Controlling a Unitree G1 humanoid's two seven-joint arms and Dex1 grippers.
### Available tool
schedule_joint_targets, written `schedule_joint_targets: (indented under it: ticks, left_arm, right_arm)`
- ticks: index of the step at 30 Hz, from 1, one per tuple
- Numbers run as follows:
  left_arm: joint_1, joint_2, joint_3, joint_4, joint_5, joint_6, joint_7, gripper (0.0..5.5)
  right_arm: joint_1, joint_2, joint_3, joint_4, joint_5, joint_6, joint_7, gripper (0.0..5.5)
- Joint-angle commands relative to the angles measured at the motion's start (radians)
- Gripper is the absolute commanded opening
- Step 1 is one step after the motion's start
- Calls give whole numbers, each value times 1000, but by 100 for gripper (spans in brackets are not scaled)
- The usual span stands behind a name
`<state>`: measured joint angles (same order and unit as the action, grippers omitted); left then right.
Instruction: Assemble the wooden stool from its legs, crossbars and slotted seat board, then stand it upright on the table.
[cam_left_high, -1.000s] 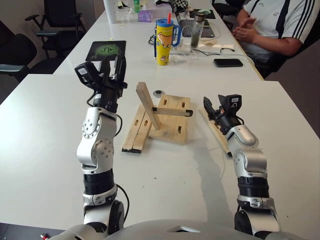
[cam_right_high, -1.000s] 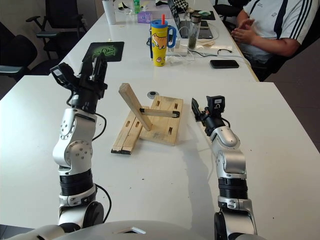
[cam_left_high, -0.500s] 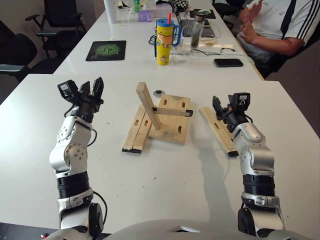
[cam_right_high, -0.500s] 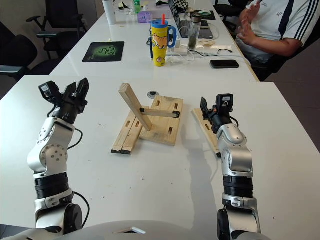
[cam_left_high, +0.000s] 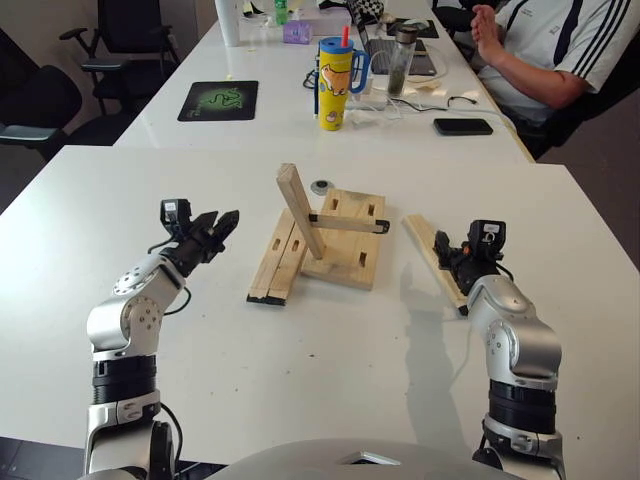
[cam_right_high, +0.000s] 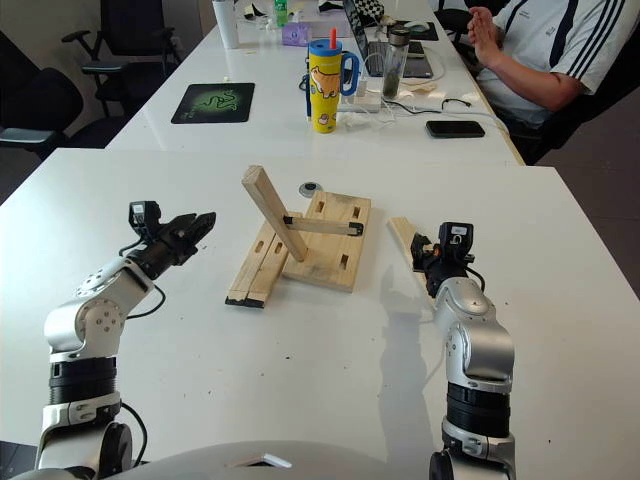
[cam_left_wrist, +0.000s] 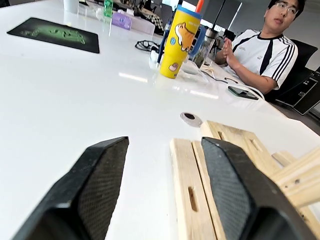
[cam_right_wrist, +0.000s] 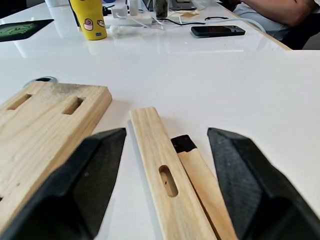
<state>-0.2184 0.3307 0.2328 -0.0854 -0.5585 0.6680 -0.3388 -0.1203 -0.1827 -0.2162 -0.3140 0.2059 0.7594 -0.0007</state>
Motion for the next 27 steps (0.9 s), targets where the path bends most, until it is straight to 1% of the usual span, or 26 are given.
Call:
schedule_joint_targets:
  ticks: [1, 5, 11, 16, 22, 27]
  left_arm:
    - [127, -8, -122, -93, 36, 47, -16, 269]
    - [209, -23, -197, -173, 84, 43, 13, 269]
    - [259, -63, -266, -161, 218, -18, 111, 269]
    - [260, -91, -269, -108, 293, -48, 172, 269]
    - [218, -110, -259, -61, 343, -91, 201, 269]
    - [203, -132, -243, -90, 341, -108, 204, 269]
  right_arm:
    - [-50, -49, -26, 54, 13, 14, 39, 301]
    - [-104, -81, 24, 98, 12, 21, 95, 301]
    - [-186, -103, 75, 153, 11, 30, 160, 301]
    - [-223, -117, 98, 188, 4, 23, 192, 301]
    - [-255, -119, 105, 229, 6, -7, 218, 301]
    - [-213, -99, 104, 223, 3, -156, 242, 301]
